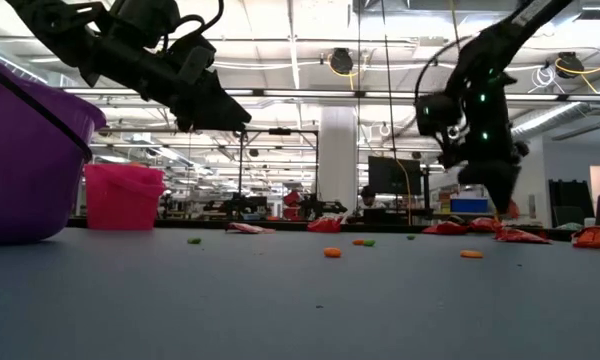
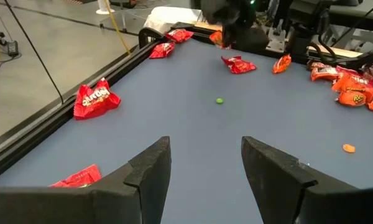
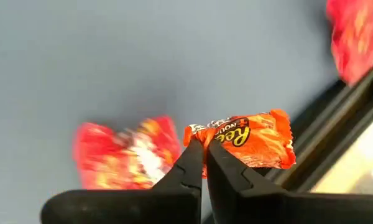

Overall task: Organize candy in baskets
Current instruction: Put the orange chocolate into the pink bucket

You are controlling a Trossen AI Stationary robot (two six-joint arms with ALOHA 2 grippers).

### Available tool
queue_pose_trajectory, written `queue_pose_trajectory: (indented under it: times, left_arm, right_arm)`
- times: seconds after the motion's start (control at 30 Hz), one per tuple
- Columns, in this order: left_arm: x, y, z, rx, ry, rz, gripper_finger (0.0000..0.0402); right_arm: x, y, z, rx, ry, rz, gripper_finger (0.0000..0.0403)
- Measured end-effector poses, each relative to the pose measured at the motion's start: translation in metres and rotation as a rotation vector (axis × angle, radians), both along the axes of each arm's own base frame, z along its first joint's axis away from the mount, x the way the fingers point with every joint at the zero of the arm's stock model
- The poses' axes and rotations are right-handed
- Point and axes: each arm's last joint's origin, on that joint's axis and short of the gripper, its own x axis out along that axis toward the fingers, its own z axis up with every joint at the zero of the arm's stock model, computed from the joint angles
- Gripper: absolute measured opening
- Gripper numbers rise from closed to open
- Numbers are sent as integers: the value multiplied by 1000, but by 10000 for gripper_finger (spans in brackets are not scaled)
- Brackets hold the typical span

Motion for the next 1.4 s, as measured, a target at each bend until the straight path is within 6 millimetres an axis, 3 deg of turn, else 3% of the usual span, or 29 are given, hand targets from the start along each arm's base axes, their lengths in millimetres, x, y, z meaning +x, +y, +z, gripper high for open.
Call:
queue_pose_trajectory:
  times: [0.3, 0.73, 1.13, 1.4]
  left_arm:
    - [0, 0, 1, 3, -16, 1, 202]
    - [1, 0, 2, -1, -20, -3, 202]
    - [14, -4, 4, -139, -175, -199, 202]
    - [24, -9, 0, -225, -231, -291, 202]
  right_arm:
    - [36, 31, 41, -162, -413, 330, 2]
    - [99, 83, 65, -390, -762, 866, 1]
    - [147, 125, 56, -534, -987, 1183, 2]
    - [163, 141, 51, -664, -1033, 1314, 2]
